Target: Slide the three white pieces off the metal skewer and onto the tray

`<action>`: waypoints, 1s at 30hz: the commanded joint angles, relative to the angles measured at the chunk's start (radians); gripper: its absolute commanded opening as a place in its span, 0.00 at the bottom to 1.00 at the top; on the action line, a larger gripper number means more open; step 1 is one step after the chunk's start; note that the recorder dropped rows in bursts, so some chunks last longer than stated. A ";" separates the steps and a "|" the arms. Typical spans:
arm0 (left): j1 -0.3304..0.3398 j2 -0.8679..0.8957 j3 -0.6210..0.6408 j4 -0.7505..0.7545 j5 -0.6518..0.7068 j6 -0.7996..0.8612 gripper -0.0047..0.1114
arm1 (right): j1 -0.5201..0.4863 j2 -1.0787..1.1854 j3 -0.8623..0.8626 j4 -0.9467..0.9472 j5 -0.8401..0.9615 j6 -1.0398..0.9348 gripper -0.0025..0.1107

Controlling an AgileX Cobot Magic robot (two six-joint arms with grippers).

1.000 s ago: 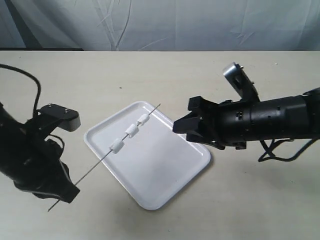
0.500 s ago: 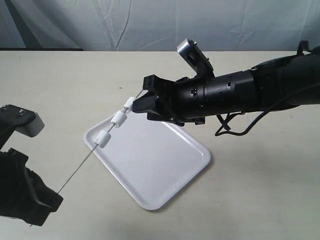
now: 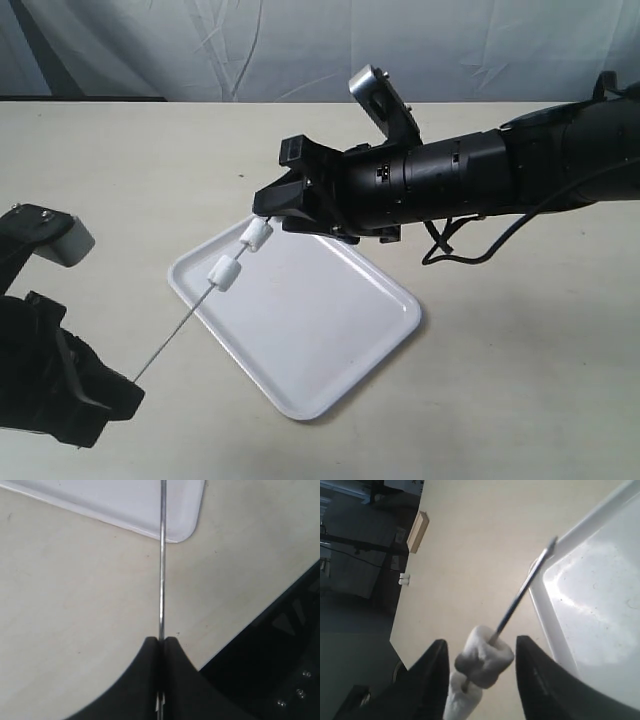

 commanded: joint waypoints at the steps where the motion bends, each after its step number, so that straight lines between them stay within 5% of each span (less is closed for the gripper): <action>1: -0.003 -0.008 0.003 -0.003 -0.006 0.005 0.04 | 0.001 0.003 -0.005 0.002 0.013 -0.002 0.31; 12: -0.003 -0.008 0.003 0.058 0.007 -0.027 0.04 | 0.001 0.003 -0.005 0.002 0.011 -0.002 0.26; 18: -0.003 -0.008 0.003 0.082 0.008 -0.042 0.04 | 0.001 0.003 -0.005 0.002 0.008 -0.002 0.10; 30: -0.003 -0.008 0.003 0.109 0.074 -0.042 0.04 | 0.001 0.001 -0.030 0.002 -0.016 -0.002 0.10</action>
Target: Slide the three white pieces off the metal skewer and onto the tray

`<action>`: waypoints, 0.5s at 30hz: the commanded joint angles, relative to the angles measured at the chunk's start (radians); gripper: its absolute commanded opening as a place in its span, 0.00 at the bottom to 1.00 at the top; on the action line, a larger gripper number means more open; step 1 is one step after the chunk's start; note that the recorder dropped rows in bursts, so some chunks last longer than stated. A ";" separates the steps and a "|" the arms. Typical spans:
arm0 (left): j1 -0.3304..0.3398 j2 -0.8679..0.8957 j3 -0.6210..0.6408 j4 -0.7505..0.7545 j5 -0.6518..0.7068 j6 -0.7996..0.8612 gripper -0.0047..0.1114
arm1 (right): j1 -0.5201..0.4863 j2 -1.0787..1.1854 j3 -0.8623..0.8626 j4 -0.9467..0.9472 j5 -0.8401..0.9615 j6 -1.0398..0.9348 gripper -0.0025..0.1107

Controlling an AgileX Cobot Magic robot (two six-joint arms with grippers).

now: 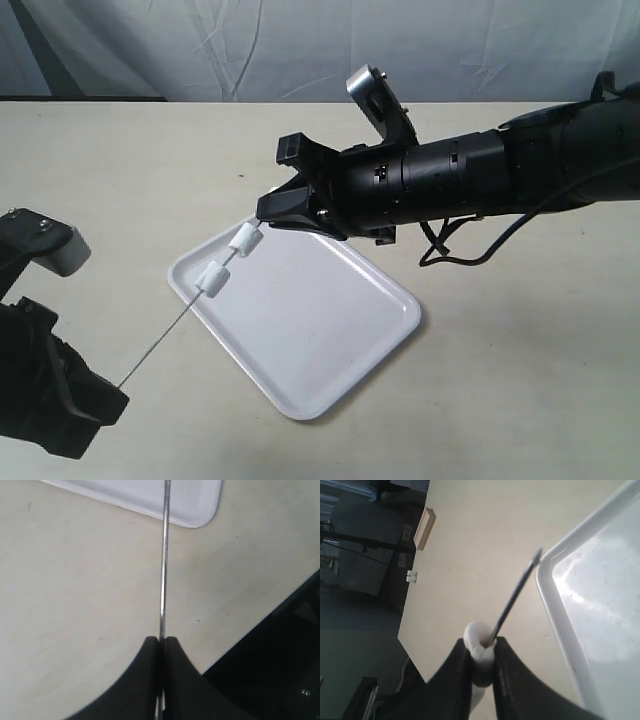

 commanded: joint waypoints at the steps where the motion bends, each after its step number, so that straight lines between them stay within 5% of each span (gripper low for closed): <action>1: -0.003 -0.004 0.003 0.022 0.057 -0.013 0.04 | -0.001 0.001 -0.031 -0.005 -0.039 -0.014 0.10; 15: -0.003 -0.004 0.011 0.041 0.104 -0.061 0.04 | -0.006 0.001 -0.108 -0.005 -0.121 -0.014 0.10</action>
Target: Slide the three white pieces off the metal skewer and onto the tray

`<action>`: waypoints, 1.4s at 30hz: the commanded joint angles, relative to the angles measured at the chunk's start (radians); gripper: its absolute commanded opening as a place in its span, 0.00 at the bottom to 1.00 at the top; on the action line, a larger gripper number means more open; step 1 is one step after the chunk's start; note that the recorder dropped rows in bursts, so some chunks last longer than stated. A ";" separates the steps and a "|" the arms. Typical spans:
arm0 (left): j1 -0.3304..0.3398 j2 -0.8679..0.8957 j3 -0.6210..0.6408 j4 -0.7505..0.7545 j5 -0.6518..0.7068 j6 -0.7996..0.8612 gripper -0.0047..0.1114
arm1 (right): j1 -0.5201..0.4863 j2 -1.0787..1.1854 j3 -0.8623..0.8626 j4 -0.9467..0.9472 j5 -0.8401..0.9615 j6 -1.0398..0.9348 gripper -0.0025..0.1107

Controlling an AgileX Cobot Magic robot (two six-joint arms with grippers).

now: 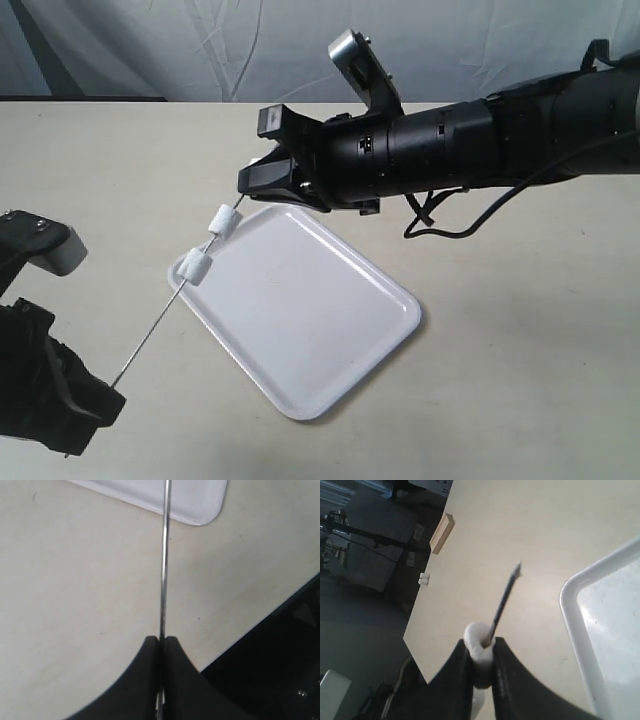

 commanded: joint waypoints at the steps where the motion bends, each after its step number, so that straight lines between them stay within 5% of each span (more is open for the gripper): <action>1: -0.003 -0.004 0.011 0.028 0.093 -0.019 0.04 | -0.020 0.001 -0.023 0.026 -0.115 -0.014 0.10; 34: -0.003 -0.004 0.018 0.215 0.146 -0.097 0.04 | -0.044 -0.001 -0.192 0.019 -0.279 -0.014 0.10; 42: -0.003 -0.004 0.018 0.316 0.123 -0.208 0.04 | -0.042 0.028 -0.192 -0.568 -0.113 0.349 0.10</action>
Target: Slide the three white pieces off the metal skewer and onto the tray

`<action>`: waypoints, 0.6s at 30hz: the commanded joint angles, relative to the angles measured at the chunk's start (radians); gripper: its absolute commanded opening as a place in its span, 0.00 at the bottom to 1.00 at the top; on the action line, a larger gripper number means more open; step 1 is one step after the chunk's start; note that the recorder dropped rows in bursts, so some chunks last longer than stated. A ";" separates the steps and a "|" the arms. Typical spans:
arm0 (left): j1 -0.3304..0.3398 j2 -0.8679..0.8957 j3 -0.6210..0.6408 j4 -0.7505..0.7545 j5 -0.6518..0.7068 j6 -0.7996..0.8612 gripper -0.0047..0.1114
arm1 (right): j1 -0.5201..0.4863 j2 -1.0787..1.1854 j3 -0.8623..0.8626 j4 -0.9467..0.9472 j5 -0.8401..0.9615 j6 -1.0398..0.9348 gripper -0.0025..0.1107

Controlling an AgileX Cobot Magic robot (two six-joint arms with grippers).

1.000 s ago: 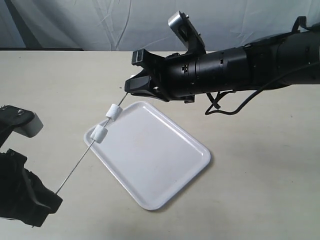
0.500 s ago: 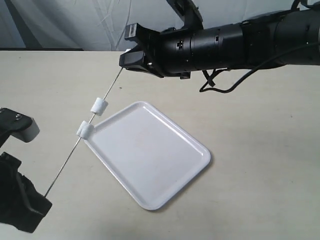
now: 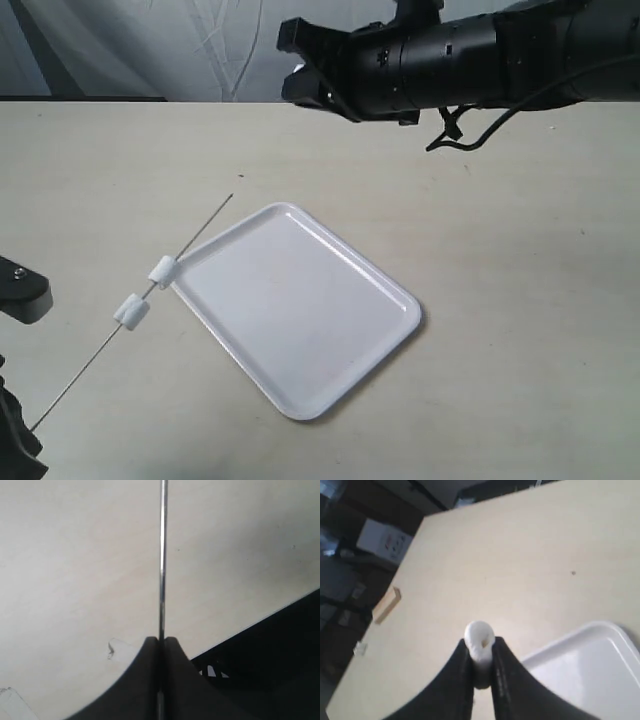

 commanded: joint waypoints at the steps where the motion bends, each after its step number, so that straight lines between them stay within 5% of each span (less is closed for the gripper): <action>1: -0.003 -0.001 0.000 0.006 -0.015 -0.024 0.04 | 0.001 0.031 -0.005 -0.372 0.146 0.233 0.10; 7: -0.003 0.059 -0.006 -0.112 -0.037 0.043 0.04 | 0.021 0.117 -0.005 -0.556 0.317 0.355 0.10; 15: -0.003 0.135 -0.008 -0.141 -0.072 0.062 0.04 | 0.110 0.209 -0.005 -0.563 0.252 0.357 0.11; 18: -0.003 0.135 -0.010 -0.140 -0.090 0.062 0.04 | 0.120 0.242 -0.005 -0.557 0.233 0.363 0.22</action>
